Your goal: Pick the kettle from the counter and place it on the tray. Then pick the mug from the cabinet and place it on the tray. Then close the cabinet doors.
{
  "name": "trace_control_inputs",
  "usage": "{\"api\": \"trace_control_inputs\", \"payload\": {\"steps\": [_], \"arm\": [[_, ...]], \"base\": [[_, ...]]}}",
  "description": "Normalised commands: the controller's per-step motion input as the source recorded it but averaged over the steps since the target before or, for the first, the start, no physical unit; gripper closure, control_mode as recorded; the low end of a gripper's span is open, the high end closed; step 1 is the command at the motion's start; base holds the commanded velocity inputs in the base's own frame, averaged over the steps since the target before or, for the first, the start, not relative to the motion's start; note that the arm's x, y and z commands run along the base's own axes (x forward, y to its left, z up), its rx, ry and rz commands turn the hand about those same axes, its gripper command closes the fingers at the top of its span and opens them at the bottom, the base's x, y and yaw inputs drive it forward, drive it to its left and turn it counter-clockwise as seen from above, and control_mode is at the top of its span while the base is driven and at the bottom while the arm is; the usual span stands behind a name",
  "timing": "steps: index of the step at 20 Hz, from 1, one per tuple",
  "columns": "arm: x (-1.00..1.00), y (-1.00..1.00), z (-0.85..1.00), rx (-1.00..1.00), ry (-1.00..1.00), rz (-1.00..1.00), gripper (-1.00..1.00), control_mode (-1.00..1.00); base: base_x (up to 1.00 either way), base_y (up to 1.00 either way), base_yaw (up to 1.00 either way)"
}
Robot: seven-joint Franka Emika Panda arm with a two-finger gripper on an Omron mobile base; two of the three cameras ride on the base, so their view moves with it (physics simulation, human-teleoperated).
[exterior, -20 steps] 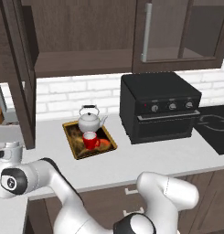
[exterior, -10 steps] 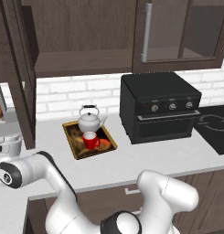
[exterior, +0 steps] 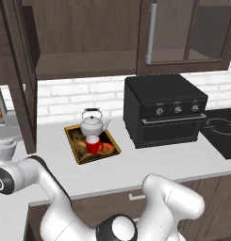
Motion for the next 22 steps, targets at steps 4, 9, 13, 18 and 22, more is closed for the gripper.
{"api": "trace_control_inputs", "payload": {"steps": [4,9,13,18,22], "arm": [[-0.2,-0.47,0.18,0.13,-0.14,0.0,1.0,-1.0],[-0.16,-0.57,0.25,0.21,-0.18,0.0,1.0,-1.0],[-0.23,-0.57,0.3,0.2,-0.15,0.0,1.0,-1.0],[-0.22,-0.67,0.2,0.17,-0.07,0.0,1.0,-1.0],[-0.09,-0.86,0.09,0.12,0.02,0.0,1.0,-1.0]], "base": [[0.0,0.0,0.0],[0.0,0.0,0.0],[0.0,0.0,0.0],[0.0,0.0,0.0],[0.0,0.0,0.0]]}}
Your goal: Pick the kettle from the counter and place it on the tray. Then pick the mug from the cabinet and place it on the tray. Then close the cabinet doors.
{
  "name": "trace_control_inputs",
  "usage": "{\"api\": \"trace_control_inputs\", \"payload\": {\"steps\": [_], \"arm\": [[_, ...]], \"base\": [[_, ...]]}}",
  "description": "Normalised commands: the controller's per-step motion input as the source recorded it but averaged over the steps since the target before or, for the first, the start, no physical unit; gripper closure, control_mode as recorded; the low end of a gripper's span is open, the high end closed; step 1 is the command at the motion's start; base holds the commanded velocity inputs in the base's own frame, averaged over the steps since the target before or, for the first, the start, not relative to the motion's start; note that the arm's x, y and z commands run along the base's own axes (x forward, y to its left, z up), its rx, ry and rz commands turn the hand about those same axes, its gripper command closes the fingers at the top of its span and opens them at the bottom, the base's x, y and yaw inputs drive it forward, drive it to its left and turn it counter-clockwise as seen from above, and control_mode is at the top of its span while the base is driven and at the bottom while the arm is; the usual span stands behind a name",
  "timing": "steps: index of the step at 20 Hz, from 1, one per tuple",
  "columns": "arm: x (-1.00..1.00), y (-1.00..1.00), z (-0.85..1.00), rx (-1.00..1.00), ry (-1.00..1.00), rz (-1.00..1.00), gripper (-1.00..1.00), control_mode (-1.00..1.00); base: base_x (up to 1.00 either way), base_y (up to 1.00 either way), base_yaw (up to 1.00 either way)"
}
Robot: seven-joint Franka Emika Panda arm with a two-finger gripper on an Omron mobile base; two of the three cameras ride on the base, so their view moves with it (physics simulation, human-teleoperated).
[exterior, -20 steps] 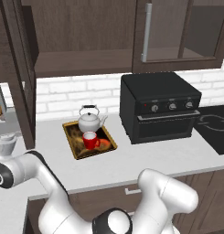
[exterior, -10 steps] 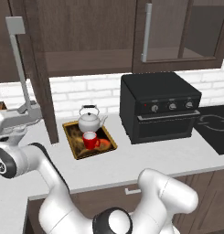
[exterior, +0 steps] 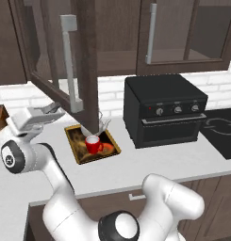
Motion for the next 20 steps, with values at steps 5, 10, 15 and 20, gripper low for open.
{"api": "trace_control_inputs", "payload": {"steps": [5,10,15,20], "arm": [[-0.03,-0.88,0.33,0.04,0.33,0.0,1.0,-1.0],[0.26,-0.69,0.18,0.0,0.59,0.03,1.0,-1.0],[0.43,-0.69,0.02,0.0,0.58,0.13,1.0,-1.0],[0.39,-0.67,0.1,0.0,0.57,0.21,1.0,-1.0]], "base": [[0.0,0.0,0.0],[0.0,0.0,0.0],[0.0,0.0,0.0],[0.0,0.0,0.0]]}}
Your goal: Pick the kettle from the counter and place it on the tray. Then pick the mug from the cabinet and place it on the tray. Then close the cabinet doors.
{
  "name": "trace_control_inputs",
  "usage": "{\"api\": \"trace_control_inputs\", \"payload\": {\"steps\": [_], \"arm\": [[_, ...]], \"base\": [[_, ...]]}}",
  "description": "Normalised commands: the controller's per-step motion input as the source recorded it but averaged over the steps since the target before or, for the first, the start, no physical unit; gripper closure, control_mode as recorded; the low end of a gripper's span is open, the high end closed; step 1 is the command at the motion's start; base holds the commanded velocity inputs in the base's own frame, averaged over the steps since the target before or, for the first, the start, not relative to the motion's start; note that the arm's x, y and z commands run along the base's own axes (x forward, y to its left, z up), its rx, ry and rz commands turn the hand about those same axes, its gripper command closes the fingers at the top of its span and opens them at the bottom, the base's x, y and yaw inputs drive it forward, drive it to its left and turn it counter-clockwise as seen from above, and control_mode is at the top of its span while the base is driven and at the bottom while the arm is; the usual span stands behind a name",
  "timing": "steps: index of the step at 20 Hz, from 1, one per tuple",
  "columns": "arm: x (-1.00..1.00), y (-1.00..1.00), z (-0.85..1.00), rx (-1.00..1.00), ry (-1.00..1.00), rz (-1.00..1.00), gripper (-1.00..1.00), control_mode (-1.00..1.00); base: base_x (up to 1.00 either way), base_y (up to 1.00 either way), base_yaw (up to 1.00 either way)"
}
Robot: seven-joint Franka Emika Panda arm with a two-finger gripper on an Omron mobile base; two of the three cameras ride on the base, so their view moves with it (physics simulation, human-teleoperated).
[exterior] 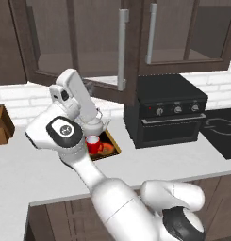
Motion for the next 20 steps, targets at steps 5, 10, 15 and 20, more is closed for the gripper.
{"api": "trace_control_inputs", "payload": {"steps": [5,10,15,20], "arm": [[0.5,-0.49,0.08,-0.03,0.63,0.23,1.0,-1.0],[0.73,-0.41,0.0,-0.09,0.58,0.19,1.0,-1.0],[0.87,-0.57,-0.23,-0.03,0.34,0.16,1.0,-1.0],[0.71,-0.67,-0.59,-0.01,0.1,0.14,1.0,-1.0]], "base": [[0.0,0.0,0.0],[0.0,0.0,0.0],[0.0,0.0,0.0],[0.0,0.0,0.0]]}}
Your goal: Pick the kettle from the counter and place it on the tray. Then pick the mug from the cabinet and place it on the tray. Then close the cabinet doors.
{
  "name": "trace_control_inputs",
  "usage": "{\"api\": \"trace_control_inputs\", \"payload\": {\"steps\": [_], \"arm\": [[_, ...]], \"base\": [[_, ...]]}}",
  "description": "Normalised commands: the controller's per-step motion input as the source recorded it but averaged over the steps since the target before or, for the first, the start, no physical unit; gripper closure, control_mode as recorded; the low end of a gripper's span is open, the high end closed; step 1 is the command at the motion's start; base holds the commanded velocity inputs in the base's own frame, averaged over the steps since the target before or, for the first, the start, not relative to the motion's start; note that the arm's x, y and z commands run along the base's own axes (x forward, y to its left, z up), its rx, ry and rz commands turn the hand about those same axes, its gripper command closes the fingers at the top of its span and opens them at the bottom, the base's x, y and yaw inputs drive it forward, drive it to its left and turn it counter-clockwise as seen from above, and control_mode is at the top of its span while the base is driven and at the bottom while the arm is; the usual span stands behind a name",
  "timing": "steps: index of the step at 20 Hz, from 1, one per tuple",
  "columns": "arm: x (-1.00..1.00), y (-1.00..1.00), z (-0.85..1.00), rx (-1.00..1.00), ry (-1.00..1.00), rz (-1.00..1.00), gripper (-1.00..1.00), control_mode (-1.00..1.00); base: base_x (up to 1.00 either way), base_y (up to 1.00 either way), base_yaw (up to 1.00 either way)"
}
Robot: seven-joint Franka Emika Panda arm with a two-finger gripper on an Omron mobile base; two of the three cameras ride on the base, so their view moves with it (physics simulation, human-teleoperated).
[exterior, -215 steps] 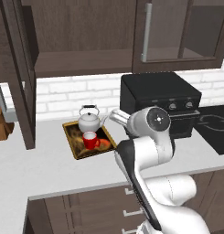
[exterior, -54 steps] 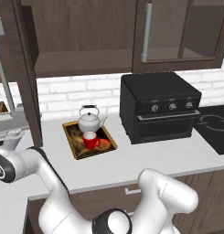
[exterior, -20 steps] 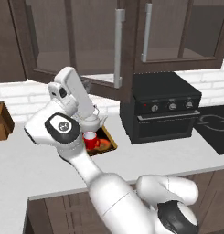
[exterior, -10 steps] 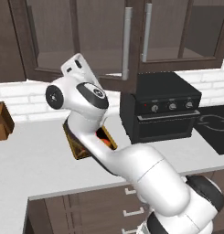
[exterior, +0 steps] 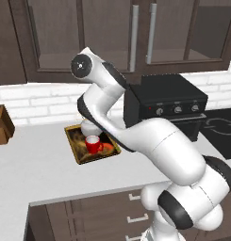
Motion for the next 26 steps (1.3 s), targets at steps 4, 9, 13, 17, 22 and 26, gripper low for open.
{"api": "trace_control_inputs", "payload": {"steps": [4,9,13,17,22,26], "arm": [[0.6,-0.76,-0.68,0.0,0.0,0.1,1.0,-1.0],[0.66,-0.72,-0.31,0.0,0.0,0.06,1.0,-1.0],[0.62,-0.45,-0.01,0.01,-0.11,0.01,1.0,-1.0],[0.24,-0.23,0.2,0.0,-0.34,0.0,1.0,-1.0],[0.28,-0.23,0.35,0.0,-0.18,0.0,1.0,-1.0],[0.27,-0.29,0.53,0.0,0.0,0.0,1.0,-1.0]], "base": [[0.0,0.0,0.0],[0.0,0.0,0.0],[0.0,0.0,0.0],[0.0,0.0,0.0],[0.0,0.0,0.0],[0.0,0.0,0.0]]}}
